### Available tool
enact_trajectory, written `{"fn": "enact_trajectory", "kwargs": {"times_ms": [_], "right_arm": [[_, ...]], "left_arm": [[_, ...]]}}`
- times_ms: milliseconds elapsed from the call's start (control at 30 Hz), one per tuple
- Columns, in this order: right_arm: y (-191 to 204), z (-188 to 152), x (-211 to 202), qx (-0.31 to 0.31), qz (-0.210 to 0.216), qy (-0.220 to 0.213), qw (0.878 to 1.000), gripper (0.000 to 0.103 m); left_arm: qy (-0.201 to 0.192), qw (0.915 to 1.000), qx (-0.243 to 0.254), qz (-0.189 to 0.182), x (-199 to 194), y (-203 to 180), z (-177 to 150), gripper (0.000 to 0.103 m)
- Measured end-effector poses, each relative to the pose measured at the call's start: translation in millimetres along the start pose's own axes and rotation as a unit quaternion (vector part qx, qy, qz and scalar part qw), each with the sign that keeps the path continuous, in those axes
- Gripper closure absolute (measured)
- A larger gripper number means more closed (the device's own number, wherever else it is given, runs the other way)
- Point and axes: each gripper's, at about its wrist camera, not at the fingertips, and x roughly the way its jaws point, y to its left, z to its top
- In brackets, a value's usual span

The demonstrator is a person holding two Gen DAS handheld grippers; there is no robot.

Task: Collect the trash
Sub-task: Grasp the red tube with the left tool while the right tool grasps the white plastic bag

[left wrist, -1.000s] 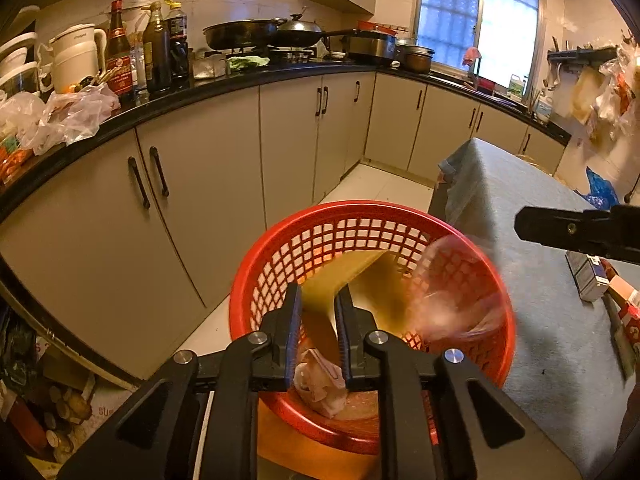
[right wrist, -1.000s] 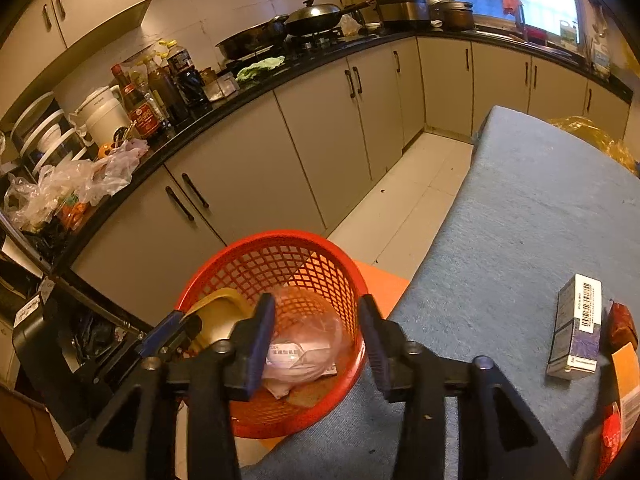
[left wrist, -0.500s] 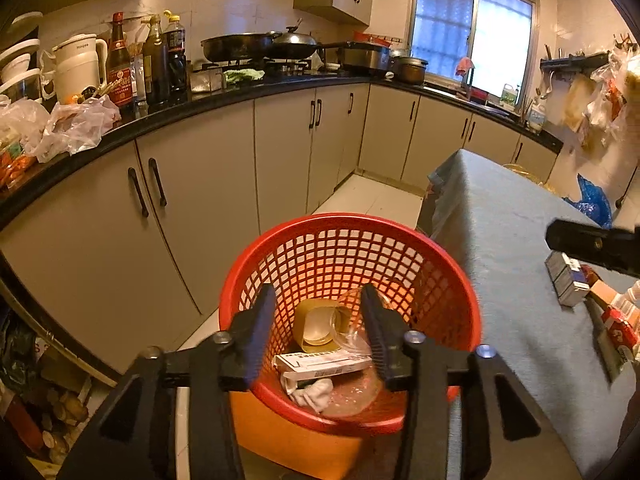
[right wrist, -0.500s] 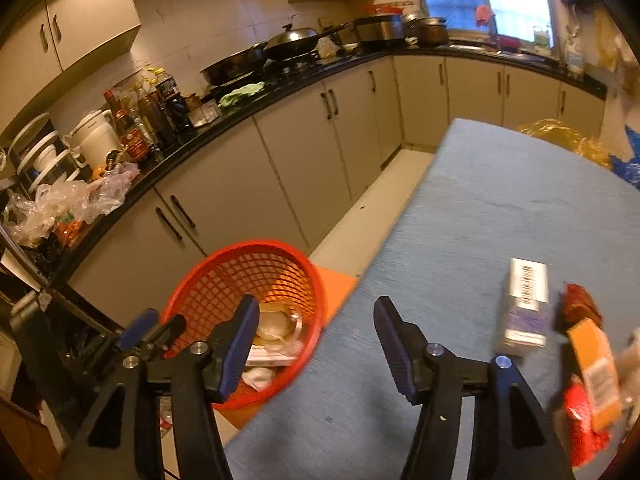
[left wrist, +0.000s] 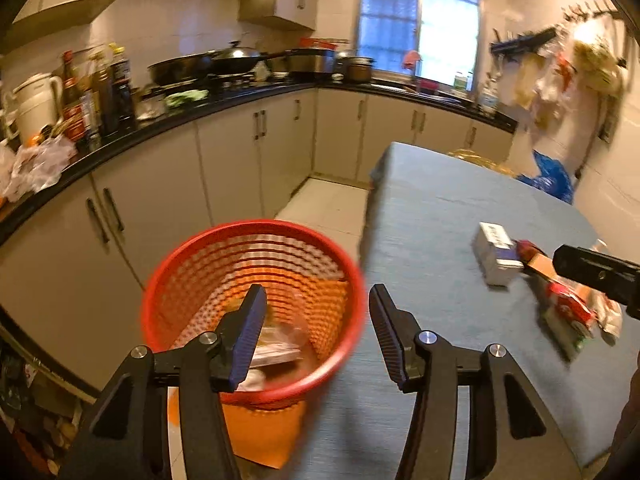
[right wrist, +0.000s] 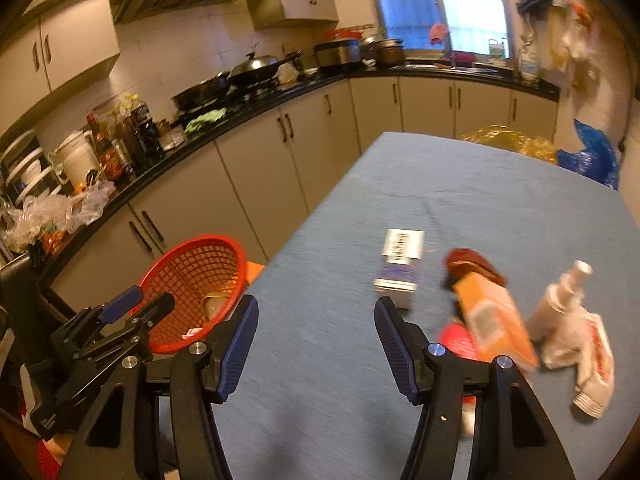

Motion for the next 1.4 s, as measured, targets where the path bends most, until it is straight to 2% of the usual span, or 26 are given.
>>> {"fn": "enact_trajectory", "kwargs": {"times_ms": [167,300,433,533,700,767,867,933,1067,1133,1167,1400], "right_arm": [[-47,-11,-36,0.038,-0.027,-0.026,0.999,0.038],[-93,-20,-60,0.086,-0.053,-0.038,0.994,0.038],[-143,-28,-81,0.146,-0.079,-0.052,0.985,0.038],[-164,-36,-91,0.171,-0.085,-0.055,0.980,0.038],[-191,-49,-101,0.195,-0.090,-0.057,0.975,0.038],[-200,-53,-103,0.203,-0.092,-0.058,0.973,0.038],[-211,-57,-104,0.217,-0.093,-0.059,0.970,0.038],[-218,-59,-102,0.224,-0.095,-0.057,0.968,0.038],[-230,-64,-99,0.237,-0.097,-0.054,0.965,0.038],[-237,-65,-97,0.243,-0.101,-0.051,0.963,0.037],[-240,-66,-95,0.245,-0.105,-0.047,0.963,0.033],[-249,-71,-66,0.237,-0.131,-0.003,0.963,0.031]], "left_arm": [[0.014,0.9989,0.023,-0.038,2,-39,2,0.051],[0.035,0.9952,0.042,-0.081,6,-78,4,0.051],[0.067,0.9864,0.055,-0.139,11,-123,3,0.051],[0.087,0.9790,0.056,-0.176,15,-153,1,0.051],[0.130,0.9696,0.033,-0.205,35,-184,-1,0.052],[0.150,0.9648,0.023,-0.215,47,-192,1,0.060],[0.168,0.9597,0.018,-0.224,56,-203,-3,0.060],[0.171,0.9603,0.029,-0.218,60,-211,-6,0.062],[0.180,0.9580,0.046,-0.219,68,-223,-14,0.081],[0.174,0.9594,0.052,-0.215,69,-225,-17,0.082],[0.170,0.9599,0.057,-0.216,68,-226,-18,0.083],[0.092,0.9678,0.108,-0.208,30,-220,-22,0.086]]}}
